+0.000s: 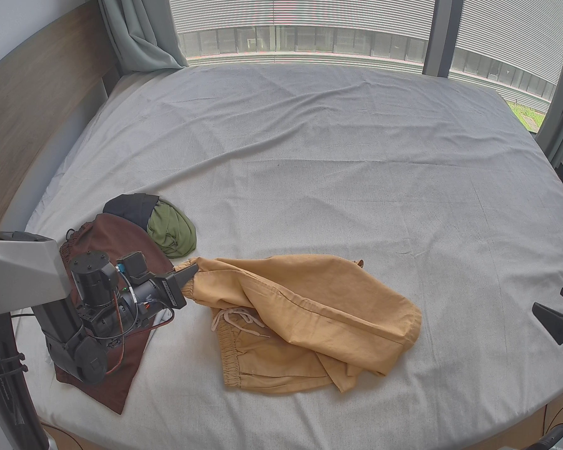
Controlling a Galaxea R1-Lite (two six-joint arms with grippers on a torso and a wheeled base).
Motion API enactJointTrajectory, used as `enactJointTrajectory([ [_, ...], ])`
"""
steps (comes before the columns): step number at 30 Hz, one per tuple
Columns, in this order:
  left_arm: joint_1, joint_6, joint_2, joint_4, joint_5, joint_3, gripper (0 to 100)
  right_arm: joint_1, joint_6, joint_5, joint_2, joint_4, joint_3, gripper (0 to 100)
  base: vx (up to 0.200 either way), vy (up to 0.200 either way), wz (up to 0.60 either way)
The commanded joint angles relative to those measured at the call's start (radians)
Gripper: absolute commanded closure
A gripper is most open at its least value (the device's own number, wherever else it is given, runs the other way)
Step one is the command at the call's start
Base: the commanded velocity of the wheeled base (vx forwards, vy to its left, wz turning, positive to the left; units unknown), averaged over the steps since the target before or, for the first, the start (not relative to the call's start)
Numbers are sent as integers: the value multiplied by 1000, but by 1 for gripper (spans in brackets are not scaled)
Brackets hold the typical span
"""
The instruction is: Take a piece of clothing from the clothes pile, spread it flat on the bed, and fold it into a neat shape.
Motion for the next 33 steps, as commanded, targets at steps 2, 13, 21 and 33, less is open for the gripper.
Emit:
enactJointTrajectory([
  [2, 0, 0, -8, -4, 0, 0, 100, 3, -4, 32, 94, 2, -2, 0, 0, 0, 0],
  [13, 0, 0, -2, -4, 1, 6, 100, -6, 4, 147, 232, -50, -3, 0, 0, 0, 0],
  [21, -1, 0, -3, -4, 1, 3, 100, -6, -4, 179, 359, -133, 1, 0, 0, 0, 0],
  [33, -9, 1, 3, -4, 3, 1, 100, -9, 6, 273, 484, -220, 36, 0, 0, 0, 0],
])
